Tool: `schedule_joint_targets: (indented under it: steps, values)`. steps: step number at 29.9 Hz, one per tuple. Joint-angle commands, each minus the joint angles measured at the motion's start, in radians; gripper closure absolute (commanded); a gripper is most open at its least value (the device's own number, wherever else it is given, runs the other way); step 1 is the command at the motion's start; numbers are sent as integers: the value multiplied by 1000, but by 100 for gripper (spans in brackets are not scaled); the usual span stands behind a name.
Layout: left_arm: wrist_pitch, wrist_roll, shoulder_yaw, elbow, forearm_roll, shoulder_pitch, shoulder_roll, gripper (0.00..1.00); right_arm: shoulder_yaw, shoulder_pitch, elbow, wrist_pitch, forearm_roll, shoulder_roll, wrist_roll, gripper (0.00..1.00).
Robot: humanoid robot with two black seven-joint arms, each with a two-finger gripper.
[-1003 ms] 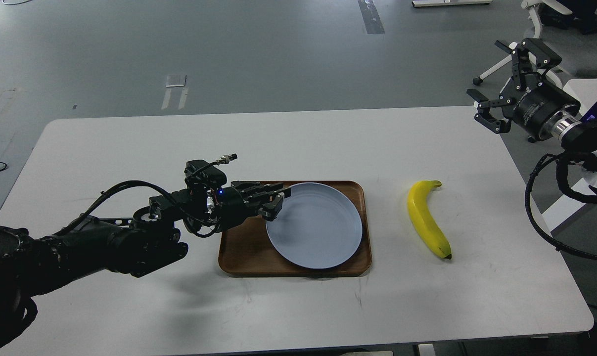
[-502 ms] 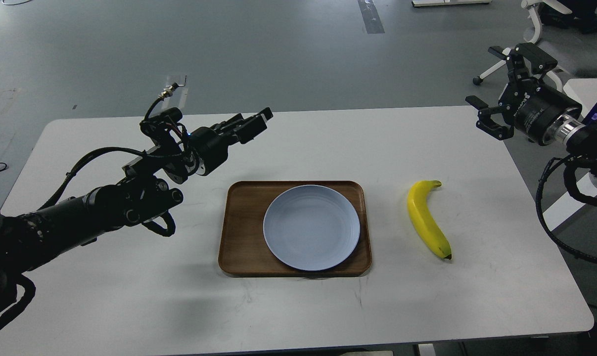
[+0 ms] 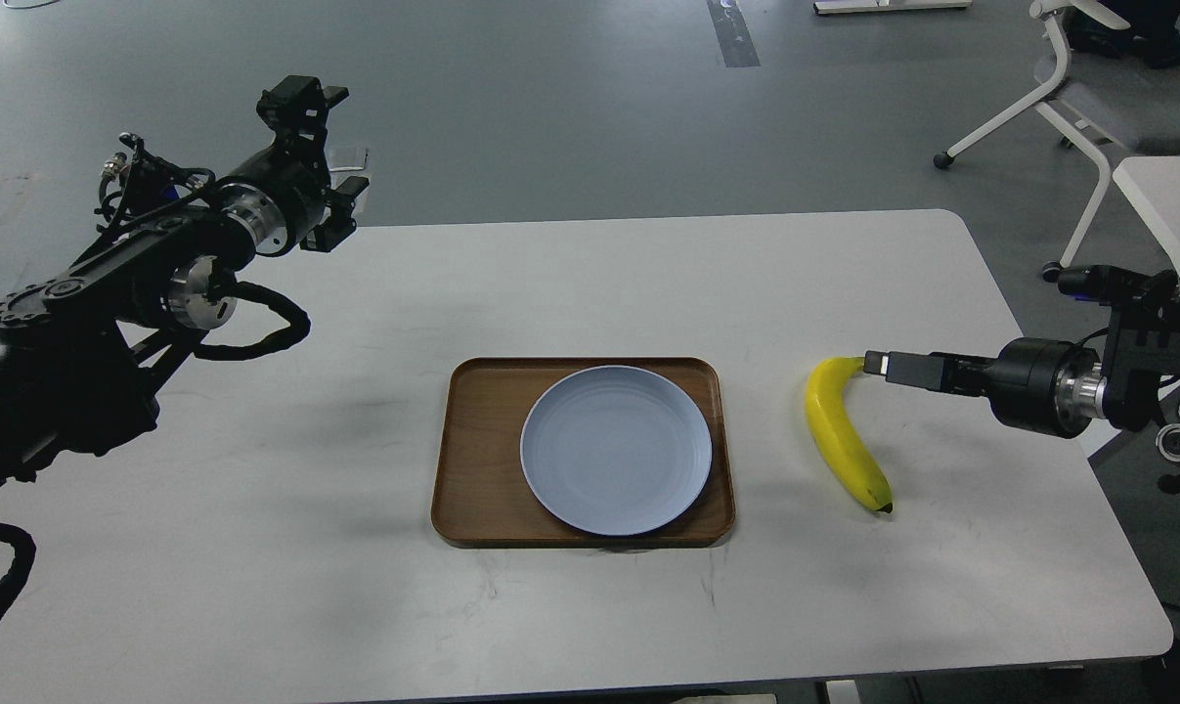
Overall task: Place banana on plate with both arms
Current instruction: 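Reach the right gripper to the yellow banana and grasp it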
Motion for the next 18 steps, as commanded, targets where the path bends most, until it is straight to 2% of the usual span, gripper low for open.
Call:
schedule_joint_targets:
  steps: [1,9,16,17,18]
  values:
    - [-11,5,-9,-2,0,34,33,2,-141,85,-37,-6,-47,57,0,15]
    - [-11,0,-11,-16,0,56,65,2,-292,200,-151,-39,-49,198,-4,18]
    - [-12,0,-9,-21,3,56,77,2,-390,209,-234,-42,-49,290,-7,32]
    - [-12,1,-8,-21,3,57,77,2,-396,209,-245,-43,-49,298,-7,36]
    - [-12,0,-5,-21,9,57,79,2,-405,211,-260,-45,-49,307,-6,51]
